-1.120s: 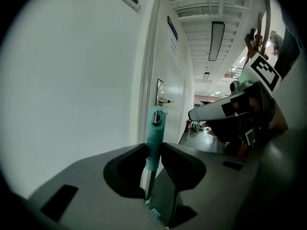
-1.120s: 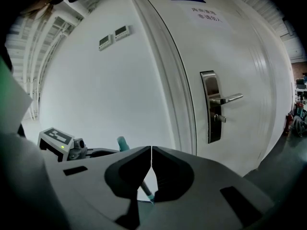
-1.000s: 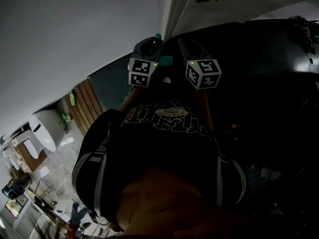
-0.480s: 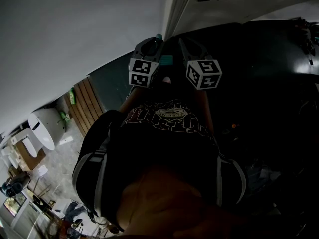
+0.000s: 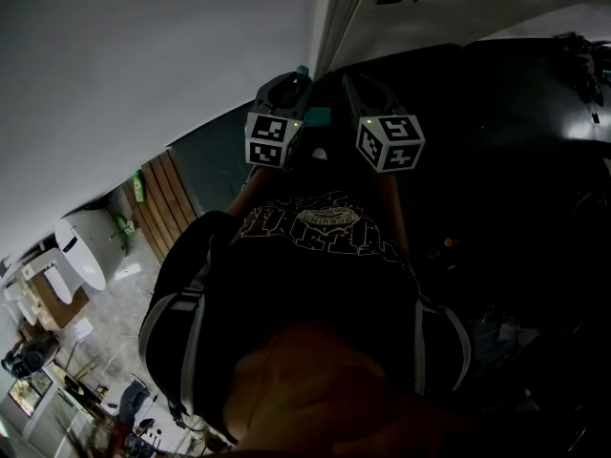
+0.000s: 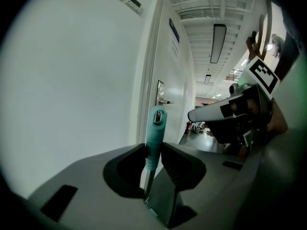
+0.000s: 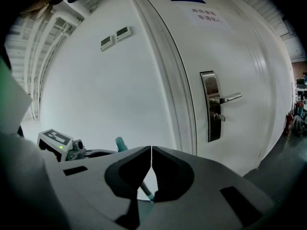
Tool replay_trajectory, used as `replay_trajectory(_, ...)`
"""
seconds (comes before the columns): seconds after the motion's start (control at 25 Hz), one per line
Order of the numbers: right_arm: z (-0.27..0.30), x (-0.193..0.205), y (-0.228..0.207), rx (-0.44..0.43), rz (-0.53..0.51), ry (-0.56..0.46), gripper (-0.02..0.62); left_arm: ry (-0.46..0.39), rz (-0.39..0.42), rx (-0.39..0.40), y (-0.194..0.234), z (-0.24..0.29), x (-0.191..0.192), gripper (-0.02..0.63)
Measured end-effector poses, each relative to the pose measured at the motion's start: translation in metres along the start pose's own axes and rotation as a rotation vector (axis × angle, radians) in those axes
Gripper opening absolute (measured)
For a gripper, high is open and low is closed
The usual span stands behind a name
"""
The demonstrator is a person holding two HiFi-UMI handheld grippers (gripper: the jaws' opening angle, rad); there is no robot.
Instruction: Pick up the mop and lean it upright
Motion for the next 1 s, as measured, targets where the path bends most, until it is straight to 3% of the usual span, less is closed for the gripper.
replay_trajectory(1.0, 0.009, -0.013, -0.015, 0.029, 0.011, -0.012, 0.020, 0.004, 0.004, 0.037, 0.007, 0.023, -0.013, 0.147)
Point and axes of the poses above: the fingertips, and each gripper's own axes: z forward along the fingers, y to its left, x out of its underside, the point moved 2 cm from there along -z, backward along the fingers, and after that the axes turned 2 degrees about -x, right-handed, at the moved point
